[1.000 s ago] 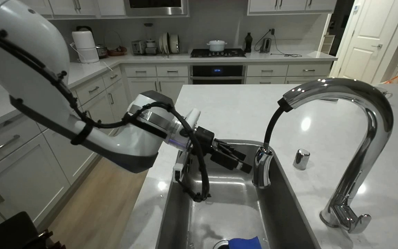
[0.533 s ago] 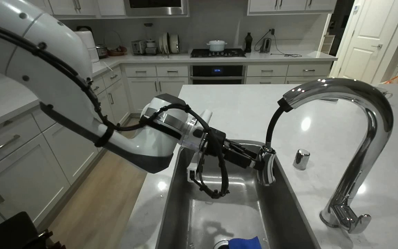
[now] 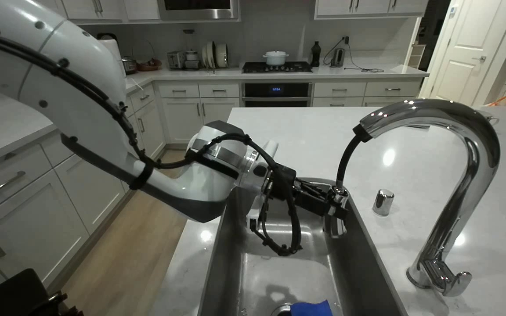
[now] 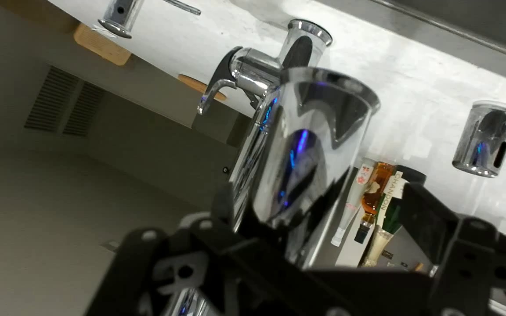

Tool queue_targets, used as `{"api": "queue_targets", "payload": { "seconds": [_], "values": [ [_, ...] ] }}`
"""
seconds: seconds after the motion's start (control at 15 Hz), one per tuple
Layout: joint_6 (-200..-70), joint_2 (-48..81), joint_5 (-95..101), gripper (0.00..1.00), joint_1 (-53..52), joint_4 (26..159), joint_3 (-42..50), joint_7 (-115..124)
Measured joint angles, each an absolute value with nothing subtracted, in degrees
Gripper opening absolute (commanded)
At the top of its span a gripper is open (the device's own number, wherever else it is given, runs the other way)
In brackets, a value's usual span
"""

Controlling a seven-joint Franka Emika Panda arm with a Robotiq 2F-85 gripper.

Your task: Push back the extendable spout

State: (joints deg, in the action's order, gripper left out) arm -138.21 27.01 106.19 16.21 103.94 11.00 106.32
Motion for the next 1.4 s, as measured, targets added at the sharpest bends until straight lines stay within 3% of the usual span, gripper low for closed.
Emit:
{"api": "queue_targets", "payload": {
  "seconds": [0.4, 0.47, 1.4],
  "values": [
    [-137.8, 27.0, 106.2, 0.2, 16.5, 103.9, 11.0, 106.3],
    [-137.6, 27.0, 106.2, 0.17, 16.6, 103.9, 11.0, 106.3],
    [-140.4, 22.7, 100.3, 0.17, 16.5, 106.4, 8.8, 102.5]
  ]
}}
